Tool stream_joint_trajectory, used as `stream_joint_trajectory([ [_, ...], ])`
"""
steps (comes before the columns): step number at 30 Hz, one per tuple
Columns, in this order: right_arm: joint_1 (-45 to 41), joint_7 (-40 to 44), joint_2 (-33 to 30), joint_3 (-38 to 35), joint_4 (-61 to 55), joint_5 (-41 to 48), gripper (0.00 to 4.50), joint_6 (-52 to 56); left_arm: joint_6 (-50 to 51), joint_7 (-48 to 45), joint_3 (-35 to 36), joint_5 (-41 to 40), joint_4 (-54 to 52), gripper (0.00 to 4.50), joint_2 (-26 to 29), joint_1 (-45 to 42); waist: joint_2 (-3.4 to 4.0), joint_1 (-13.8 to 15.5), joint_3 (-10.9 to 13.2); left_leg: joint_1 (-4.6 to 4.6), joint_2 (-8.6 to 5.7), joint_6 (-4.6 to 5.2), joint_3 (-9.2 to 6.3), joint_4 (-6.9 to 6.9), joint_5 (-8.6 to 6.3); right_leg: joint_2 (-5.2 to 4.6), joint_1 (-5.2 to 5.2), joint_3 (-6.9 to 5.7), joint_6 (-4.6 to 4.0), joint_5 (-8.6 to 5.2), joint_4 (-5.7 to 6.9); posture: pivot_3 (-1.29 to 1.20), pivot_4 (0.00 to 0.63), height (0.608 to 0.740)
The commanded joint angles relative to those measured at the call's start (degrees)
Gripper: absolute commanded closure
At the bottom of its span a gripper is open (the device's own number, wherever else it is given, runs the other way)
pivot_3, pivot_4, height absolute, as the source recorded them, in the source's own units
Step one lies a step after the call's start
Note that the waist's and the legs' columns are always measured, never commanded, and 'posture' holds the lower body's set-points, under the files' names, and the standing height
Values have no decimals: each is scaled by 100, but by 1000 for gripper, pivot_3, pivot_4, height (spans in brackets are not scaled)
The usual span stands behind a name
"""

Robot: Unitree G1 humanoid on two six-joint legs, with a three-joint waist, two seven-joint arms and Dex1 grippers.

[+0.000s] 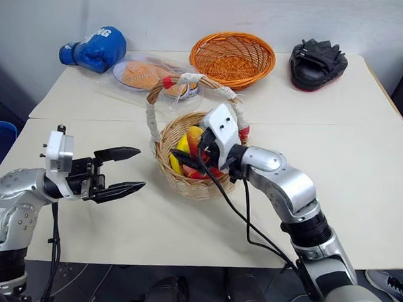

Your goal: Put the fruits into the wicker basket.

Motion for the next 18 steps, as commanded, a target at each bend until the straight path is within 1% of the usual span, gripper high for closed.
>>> stream_joint_trajectory([
  [1,78,388,-94,-185,-284,-155,37,-723,-37,38,142,-163,-213,0,-6,-10,0,0,0,0,0,0,0,0,0,0,0,0,0,0,1,0,150,740],
  [7,281,1025,-377,-498,-244,-246,37,-1604,-57,1,26,-129,-71,0,-29,-177,-1,15,0,1,-1,2,0,0,-1,-1,1,-1,0,0,0,0,150,740],
  [12,631,1391,-563,-858,-730,157,37,-1718,-67,-59,-56,-101,41,0,-62,-329,-1,13,0,2,-1,2,0,-1,-1,1,1,-1,0,0,0,0,150,740],
  [15,1231,1740,-933,-1298,-1404,891,37,-1414,-59,-91,-71,-102,54,0,-58,-364,-1,32,0,2,0,2,-1,-6,-1,1,1,-1,0,0,-2,0,150,740],
  [17,2043,1894,-1460,-1922,-1758,1423,37,-999,-49,-135,-8,-126,95,0,-9,-361,-1,81,0,1,0,3,-2,-7,-2,1,4,-2,0,0,-6,0,150,740],
  [18,2365,1935,-1664,-2178,-1824,1514,37,-924,-42,-152,32,-136,111,0,14,-346,-3,104,0,2,-1,6,-8,-8,-4,-2,9,-6,0,0,-11,0,150,740],
])
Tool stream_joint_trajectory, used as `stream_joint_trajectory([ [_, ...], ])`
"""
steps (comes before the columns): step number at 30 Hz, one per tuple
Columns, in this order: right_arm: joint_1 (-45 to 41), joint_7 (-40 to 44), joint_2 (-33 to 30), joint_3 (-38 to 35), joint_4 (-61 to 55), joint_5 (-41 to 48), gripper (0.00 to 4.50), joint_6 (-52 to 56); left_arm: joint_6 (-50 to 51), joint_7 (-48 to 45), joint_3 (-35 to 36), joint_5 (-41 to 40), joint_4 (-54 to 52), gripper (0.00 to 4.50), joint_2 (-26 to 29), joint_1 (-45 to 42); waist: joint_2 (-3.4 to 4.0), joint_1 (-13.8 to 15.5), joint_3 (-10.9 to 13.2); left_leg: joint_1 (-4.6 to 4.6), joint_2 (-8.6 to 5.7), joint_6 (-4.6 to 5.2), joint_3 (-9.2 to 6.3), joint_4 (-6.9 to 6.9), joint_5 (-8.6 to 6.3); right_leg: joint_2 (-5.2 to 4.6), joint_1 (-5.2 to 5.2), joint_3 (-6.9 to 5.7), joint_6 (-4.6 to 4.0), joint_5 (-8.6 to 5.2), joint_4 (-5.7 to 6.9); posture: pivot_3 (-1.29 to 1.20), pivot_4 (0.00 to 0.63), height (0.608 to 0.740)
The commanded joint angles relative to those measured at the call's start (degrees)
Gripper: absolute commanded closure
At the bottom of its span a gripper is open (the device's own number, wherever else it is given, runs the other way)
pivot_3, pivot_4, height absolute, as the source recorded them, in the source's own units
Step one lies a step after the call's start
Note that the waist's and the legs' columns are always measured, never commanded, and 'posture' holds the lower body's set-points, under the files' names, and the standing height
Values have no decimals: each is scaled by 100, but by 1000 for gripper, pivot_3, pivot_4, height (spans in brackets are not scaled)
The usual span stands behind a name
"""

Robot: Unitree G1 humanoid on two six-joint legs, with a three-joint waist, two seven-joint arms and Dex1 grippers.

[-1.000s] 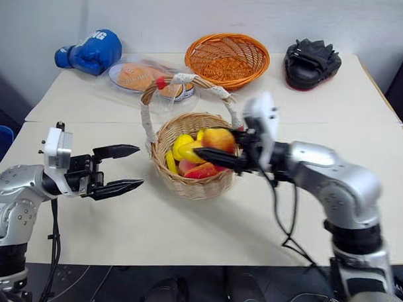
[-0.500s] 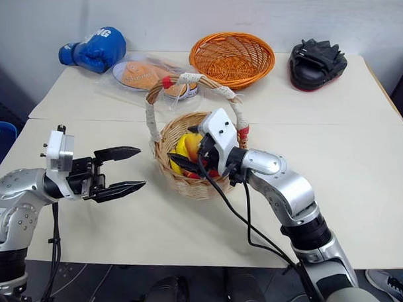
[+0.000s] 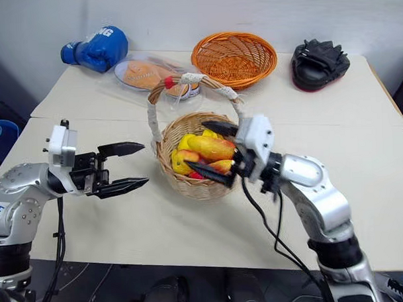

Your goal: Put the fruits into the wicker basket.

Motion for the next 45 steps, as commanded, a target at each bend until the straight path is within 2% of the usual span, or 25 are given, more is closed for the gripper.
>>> stream_joint_trajectory([
  [1,898,222,-594,-1027,-447,641,37,372,-35,-83,225,-124,25,0,119,8,-2,46,0,8,0,6,0,2,-6,0,11,1,0,0,-5,0,150,740],
  [3,1644,408,-865,-1717,-213,617,37,302,111,-128,341,-199,36,0,240,109,-3,69,1,14,-4,27,4,5,-17,-5,18,3,1,0,-8,0,150,740],
  [5,2281,632,-912,-2255,366,123,37,-366,499,-88,441,-357,42,0,403,224,-8,71,-1,29,-4,29,7,2,-18,-3,29,6,1,0,-8,0,150,740],
  [7,2543,770,-883,-2461,765,-170,37,-859,682,-32,493,-445,51,0,459,272,-7,54,-1,37,-3,29,8,2,-18,4,33,8,1,0,-7,0,150,740],
  [9,2375,922,-882,-2472,1365,-459,37,-1442,751,-59,509,-486,8,0,487,308,-7,24,-1,42,-3,27,13,2,-17,5,33,12,1,0,-2,0,150,740],
  [12,1673,1019,-923,-2223,1812,-531,37,-1730,809,-60,497,-531,-41,0,486,277,-4,-61,1,45,-3,24,17,5,-14,8,31,17,2,1,7,0,150,740],
  [15,286,1164,-936,-1616,2116,-235,37,-1193,640,-29,444,-441,-39,0,398,182,3,-136,5,49,4,-3,23,4,1,17,27,23,1,2,15,0,150,740],
  [18,-445,1453,-942,-1200,2323,12,37,-632,346,73,408,-265,48,0,251,59,5,-118,6,47,5,-9,20,1,5,19,20,22,-1,2,20,0,150,740],
  [21,-1412,1737,-725,-535,2852,-110,37,-284,310,76,341,-282,85,0,180,-38,5,-70,6,39,16,-14,16,2,3,22,18,14,-5,0,11,0,150,740],
  [24,-2157,1927,-451,-81,3502,-420,37,-394,330,55,256,-313,49,0,156,-51,5,-67,7,26,9,-11,26,8,1,14,8,20,-4,0,8,0,150,740],
  [28,-2560,2261,-203,244,3936,-648,879,-575,299,69,226,-297,6,0,106,-39,5,-50,7,22,8,-8,27,11,-1,11,6,18,-3,0,6,0,150,740],
  [31,-2562,2469,-169,393,4077,-796,1956,-687,261,91,220,-285,-15,0,75,-54,5,-36,7,21,8,-7,24,11,-1,9,6,15,-3,0,6,0,150,740],
  [33,-2531,2516,-152,386,4128,-857,2508,-779,262,90,215,-285,-28,0,76,-62,5,-47,7,21,7,-6,27,12,-2,7,6,17,-3,1,7,0,150,740],
  [38,-2207,2427,-266,78,3761,-701,4237,-723,248,76,182,-283,-21,0,76,-102,5,-56,7,24,8,-8,26,11,-1,9,7,16,-3,1,11,0,150,740],
  [39,-2060,2366,-325,-45,3544,-625,4383,-657,240,68,160,-280,-11,0,71,-117,5,-53,7,24,8,-8,25,11,-1,10,7,16,-3,1,11,0,150,740],
  [45,-829,1367,-704,-1173,1691,121,4366,217,133,2,-15,-212,148,0,-35,-262,5,6,7,19,7,-8,23,9,-1,7,7,15,-2,1,6,0,150,740],
])
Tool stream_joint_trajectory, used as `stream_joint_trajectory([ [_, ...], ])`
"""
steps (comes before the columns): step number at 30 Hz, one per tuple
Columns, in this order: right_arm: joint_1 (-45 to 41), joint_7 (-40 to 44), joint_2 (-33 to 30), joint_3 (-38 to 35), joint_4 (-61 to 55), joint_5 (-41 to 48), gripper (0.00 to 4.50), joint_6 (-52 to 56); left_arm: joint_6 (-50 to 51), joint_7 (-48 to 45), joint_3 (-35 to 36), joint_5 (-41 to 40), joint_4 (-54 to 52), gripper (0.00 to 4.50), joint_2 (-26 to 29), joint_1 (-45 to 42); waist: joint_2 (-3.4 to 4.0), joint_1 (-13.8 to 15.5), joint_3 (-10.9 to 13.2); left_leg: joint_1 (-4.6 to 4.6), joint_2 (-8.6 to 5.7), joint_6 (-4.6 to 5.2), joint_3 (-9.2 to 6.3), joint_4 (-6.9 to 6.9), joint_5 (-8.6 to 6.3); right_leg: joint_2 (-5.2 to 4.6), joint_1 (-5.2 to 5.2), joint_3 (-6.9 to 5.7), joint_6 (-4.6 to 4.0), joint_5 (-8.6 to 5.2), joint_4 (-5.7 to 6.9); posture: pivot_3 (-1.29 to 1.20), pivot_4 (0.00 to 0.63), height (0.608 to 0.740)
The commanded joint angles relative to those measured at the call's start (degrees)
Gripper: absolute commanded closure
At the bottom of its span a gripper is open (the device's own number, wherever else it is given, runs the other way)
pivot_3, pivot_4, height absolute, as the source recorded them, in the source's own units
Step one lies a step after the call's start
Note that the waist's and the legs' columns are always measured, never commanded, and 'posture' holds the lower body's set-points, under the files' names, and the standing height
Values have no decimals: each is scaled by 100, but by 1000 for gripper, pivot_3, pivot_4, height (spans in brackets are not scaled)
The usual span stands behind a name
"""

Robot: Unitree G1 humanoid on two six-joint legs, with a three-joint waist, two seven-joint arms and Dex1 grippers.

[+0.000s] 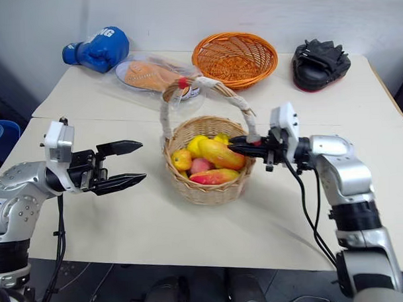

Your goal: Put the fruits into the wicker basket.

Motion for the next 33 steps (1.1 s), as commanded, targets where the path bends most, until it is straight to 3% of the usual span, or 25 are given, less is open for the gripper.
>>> stream_joint_trajectory([
  [1,462,-830,-149,-1086,-1255,665,4366,441,-163,-63,-45,35,28,0,-73,-164,0,26,0,1,0,0,0,2,0,0,1,0,0,0,1,0,150,740],
  [7,1552,-2291,-168,-2918,-2157,1010,4366,836,-349,-99,-258,230,376,0,-315,-467,0,96,0,5,-1,-3,1,-2,2,6,3,4,0,0,2,0,150,740],
  [9,1931,-2543,-184,-3243,-1962,506,4366,517,-446,-163,-376,332,542,0,-407,-599,0,87,0,9,-3,-3,5,0,2,5,6,8,1,1,0,0,150,740],
  [16,2008,-3245,-215,-3251,-534,-545,4366,-264,-680,-293,-603,564,870,0,-586,-897,1,47,0,17,-9,-1,24,-2,3,11,4,30,7,3,4,0,150,740],
  [20,1729,-3349,-212,-3183,193,-584,4366,-328,-768,-334,-650,641,886,0,-623,-904,3,-9,1,21,-6,-4,29,-2,5,15,2,37,7,3,7,0,150,740],
  [27,2248,-3000,-467,-3589,269,-481,2042,-347,-792,-329,-594,678,763,0,-550,-701,4,-10,0,20,-6,-5,27,-3,6,14,3,39,13,2,7,0,150,740],
  [31,2845,-2295,-458,-4138,-254,185,609,-451,-779,-393,-592,735,684,0,-384,-500,3,22,0,19,-5,-4,25,-6,5,15,5,41,16,0,2,0,150,740],
  [33,3383,-1956,-561,-4361,-373,65,42,-602,-899,-369,-561,858,712,0,-303,-368,4,41,0,22,-7,-3,26,-5,4,15,7,44,20,2,3,0,150,740],
])
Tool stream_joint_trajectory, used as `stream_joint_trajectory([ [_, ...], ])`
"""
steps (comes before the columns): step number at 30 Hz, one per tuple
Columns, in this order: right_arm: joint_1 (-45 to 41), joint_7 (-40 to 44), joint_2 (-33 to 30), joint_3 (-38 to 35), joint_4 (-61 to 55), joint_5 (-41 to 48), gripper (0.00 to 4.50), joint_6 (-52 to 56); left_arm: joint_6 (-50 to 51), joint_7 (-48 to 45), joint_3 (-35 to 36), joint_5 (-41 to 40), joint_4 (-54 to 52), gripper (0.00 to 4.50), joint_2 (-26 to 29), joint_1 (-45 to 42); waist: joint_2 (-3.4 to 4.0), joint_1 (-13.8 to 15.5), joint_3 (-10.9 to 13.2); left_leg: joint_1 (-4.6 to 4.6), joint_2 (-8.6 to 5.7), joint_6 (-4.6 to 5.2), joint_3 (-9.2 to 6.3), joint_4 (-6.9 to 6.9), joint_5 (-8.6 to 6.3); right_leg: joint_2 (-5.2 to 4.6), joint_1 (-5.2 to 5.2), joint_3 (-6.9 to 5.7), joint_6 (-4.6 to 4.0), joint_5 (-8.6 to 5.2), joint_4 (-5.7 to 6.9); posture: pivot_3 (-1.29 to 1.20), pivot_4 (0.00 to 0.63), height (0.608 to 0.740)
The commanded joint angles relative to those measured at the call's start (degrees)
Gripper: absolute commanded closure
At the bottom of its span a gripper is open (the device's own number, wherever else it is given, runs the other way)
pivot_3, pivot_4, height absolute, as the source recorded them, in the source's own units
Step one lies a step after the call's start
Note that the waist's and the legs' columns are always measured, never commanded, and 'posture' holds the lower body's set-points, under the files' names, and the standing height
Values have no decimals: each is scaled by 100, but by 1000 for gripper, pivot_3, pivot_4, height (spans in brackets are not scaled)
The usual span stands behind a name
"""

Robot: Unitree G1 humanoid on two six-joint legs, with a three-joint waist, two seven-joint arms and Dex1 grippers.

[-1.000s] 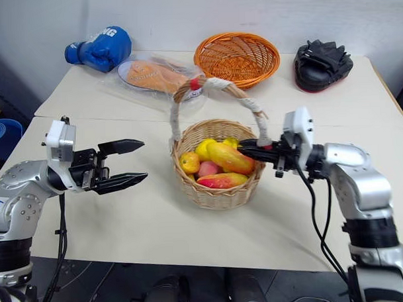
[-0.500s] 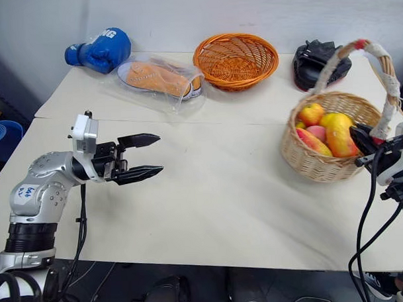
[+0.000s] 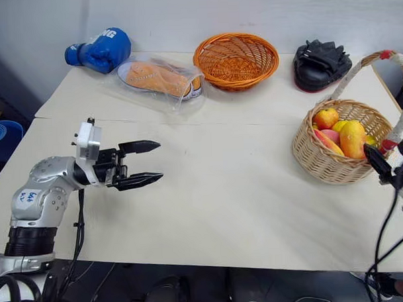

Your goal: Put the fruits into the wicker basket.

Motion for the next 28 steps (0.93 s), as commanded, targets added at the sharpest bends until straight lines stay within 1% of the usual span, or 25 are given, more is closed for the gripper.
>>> stream_joint_trajectory([
  [1,702,573,-278,-546,-397,-16,42,-382,-232,-13,122,176,-155,0,178,153,1,13,0,2,0,1,0,-1,0,0,1,0,0,0,-1,0,150,740],
  [3,1414,1215,-349,-604,-350,-436,42,-1176,-411,-6,157,358,-171,0,312,441,1,22,-1,5,-1,1,0,-3,-1,1,6,1,1,-1,-6,0,150,740],
  [5,1838,1671,-363,-587,-335,-539,42,-1666,-552,4,168,482,-192,0,400,659,1,16,-1,9,-5,6,2,-9,-4,0,7,6,5,-3,-10,0,150,740],
  [7,2312,2224,-213,-304,-597,-409,42,-1950,-742,82,229,649,-281,0,491,1068,2,-5,-1,8,-3,5,4,-8,-5,1,8,8,6,-3,-12,0,150,740],
  [10,2597,2618,-72,170,-833,-499,42,-2497,-915,220,338,800,-410,0,557,1519,-3,-50,-3,16,2,8,3,-9,-7,2,17,9,6,-3,-10,0,150,740],
  [12,2189,2460,142,995,-1135,-617,42,-2656,-1038,387,458,891,-622,0,554,2006,-9,-111,-3,16,0,18,1,-9,-13,-2,18,9,8,-1,-9,0,150,740],
  [14,1690,2390,292,1768,-1231,-793,42,-2771,-1138,553,505,979,-795,0,511,2311,-13,-163,-4,17,5,30,7,-7,-23,-5,24,10,4,3,-5,0,150,740],
  [15,1521,2374,323,1988,-1189,-872,42,-2834,-1169,616,498,1017,-853,0,497,2386,-13,-177,-3,22,4,32,6,-8,-24,-6,24,9,3,3,-3,0,150,740],
  [16,1102,2329,422,2398,-1061,-1010,42,-2858,-1220,706,497,1054,-939,0,454,2493,-11,-165,-2,31,3,32,6,-8,-24,-6,23,9,1,4,-2,0,150,740],
  [19,116,2362,582,3249,-499,-1357,42,-3061,-1260,967,510,1087,-1108,0,341,2635,-11,-124,-2,31,-1,32,2,-7,-24,-6,21,9,0,4,2,0,150,740],
  [23,-654,2386,737,3705,258,-1519,42,-3449,-1228,1198,526,1099,-1326,0,246,2788,-11,-40,-3,21,-3,31,-1,-3,-24,-7,15,6,0,3,-3,0,150,740],
  [28,-888,2192,863,3884,463,-1507,42,-3586,-1324,1600,704,1162,-1449,0,140,2887,-11,26,-3,6,-2,29,6,3,-24,-13,6,4,-1,3,-11,0,150,740],
])
